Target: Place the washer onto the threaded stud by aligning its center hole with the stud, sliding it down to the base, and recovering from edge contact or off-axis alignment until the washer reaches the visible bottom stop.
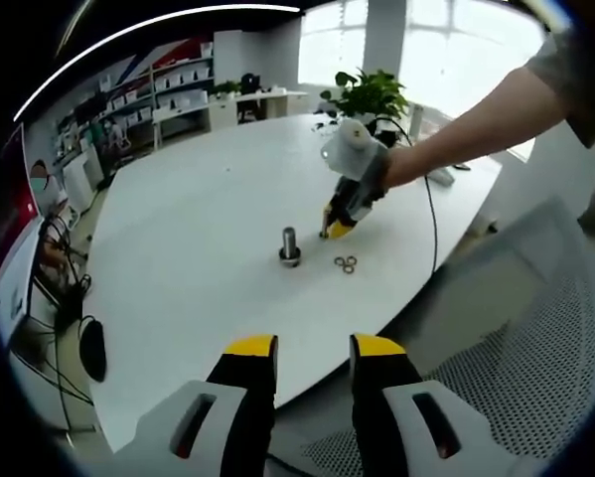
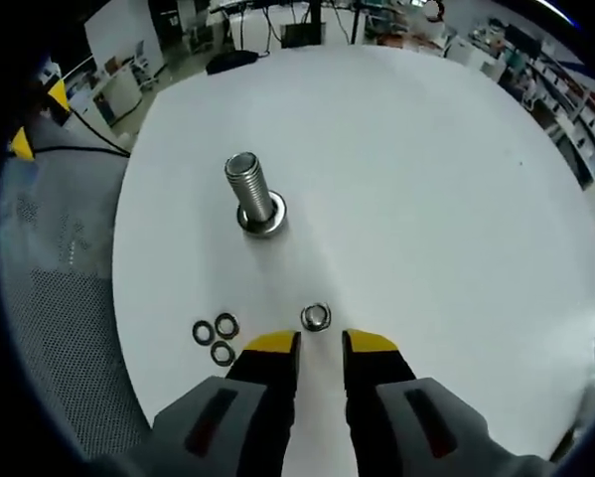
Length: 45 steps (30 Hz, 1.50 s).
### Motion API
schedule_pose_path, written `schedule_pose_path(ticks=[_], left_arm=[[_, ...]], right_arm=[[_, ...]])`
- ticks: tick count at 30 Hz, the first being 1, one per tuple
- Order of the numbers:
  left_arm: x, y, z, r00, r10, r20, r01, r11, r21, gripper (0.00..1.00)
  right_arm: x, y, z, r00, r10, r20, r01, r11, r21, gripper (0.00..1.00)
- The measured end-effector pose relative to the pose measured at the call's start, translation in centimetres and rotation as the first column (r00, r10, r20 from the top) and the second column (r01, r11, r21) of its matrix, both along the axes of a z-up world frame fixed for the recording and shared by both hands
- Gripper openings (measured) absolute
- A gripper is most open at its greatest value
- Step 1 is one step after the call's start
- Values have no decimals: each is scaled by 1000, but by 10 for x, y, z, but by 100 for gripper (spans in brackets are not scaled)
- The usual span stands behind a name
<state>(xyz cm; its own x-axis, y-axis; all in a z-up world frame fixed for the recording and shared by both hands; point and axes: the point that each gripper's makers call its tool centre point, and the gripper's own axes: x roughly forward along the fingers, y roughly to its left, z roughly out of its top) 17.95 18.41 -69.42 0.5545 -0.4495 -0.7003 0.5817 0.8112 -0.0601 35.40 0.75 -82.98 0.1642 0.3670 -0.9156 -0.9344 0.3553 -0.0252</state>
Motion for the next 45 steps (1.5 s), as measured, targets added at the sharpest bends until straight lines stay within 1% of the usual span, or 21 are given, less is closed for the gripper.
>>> schedule_pose_path(ticks=[2, 3, 5, 11, 13, 14, 19, 25, 26, 28, 29, 30, 32, 35, 36, 38, 42, 45], left_arm=[[0, 0, 0, 1000, 0, 0, 0, 1000, 4, 27], [0, 0, 0, 1000, 0, 0, 0, 1000, 5, 27], [0, 0, 0, 1000, 3, 2, -3, 1000, 4, 27], [1, 1, 0, 1000, 8, 4, -8, 1000, 9, 27], [1, 2, 1, 1000, 12, 7, -13, 1000, 9, 27], [1, 2, 1, 1000, 15, 7, -15, 1000, 10, 27], [2, 3, 1, 1000, 17, 11, -17, 1000, 10, 27], [1, 3, 0, 1000, 21, 7, -21, 1000, 17, 27], [1, 3, 0, 1000, 22, 7, -22, 1000, 18, 27], [1, 4, 0, 1000, 26, 7, -27, 999, 20, 27], [1, 4, 0, 1000, 28, 8, -28, 999, 20, 27], [2, 5, 1, 999, 31, 9, -31, 999, 18, 27], [2, 5, 1, 999, 32, 10, -32, 999, 13, 27], [2, 4, 1, 1000, 29, 7, -29, 999, 14, 27], [2, 4, 1, 1000, 29, 8, -29, 999, 12, 27], [3, 5, 2, 999, 33, 11, -33, 999, 5, 27], [3, 4, 2, 999, 31, 10, -31, 1000, 3, 27], [3, 4, 2, 1000, 28, 10, -28, 1000, 1, 27]], right_arm=[[-1, -4, 3, 1000, -2, 26, 2, 1000, 9, 20], [-2, -6, 4, 1000, -8, 29, 8, 1000, 19, 20], [-8, -6, 4, 1000, -10, 16, 9, 999, 37, 20], [-31, -11, -2, 999, 35, 5, -35, 999, 17, 20], [-36, -12, -3, 999, 38, 0, -38, 999, 17, 20], [-41, -11, -2, 999, 42, -10, -42, 999, 27, 20], [-57, -3, 1, 996, 92, -15, -91, 995, 47, 22], [-67, 7, -9, 990, 140, -25, -139, 990, 40, 23], [-68, 7, -9, 989, 143, -25, -142, 989, 37, 23], [-66, 12, -8, 985, 174, 0, -174, 984, 40, 23], [-68, 11, -9, 987, 161, -13, -160, 986, 37, 23], [-66, 14, -8, 988, 151, -22, -150, 987, 52, 23], [-65, 14, -9, 988, 152, -23, -150, 987, 56, 22], [-66, 14, -9, 976, 216, 13, -216, 976, 34, 21], [-70, 13, -9, 973, 231, 10, -231, 972, 33, 20], [-71, 12, -9, 970, 243, 13, -243, 969, 37, 17], [-65, 7, -9, 977, 215, 2, -214, 974, 67, 16], [-62, 1, -9, 977, 213, 1, -212, 975, 67, 16]])
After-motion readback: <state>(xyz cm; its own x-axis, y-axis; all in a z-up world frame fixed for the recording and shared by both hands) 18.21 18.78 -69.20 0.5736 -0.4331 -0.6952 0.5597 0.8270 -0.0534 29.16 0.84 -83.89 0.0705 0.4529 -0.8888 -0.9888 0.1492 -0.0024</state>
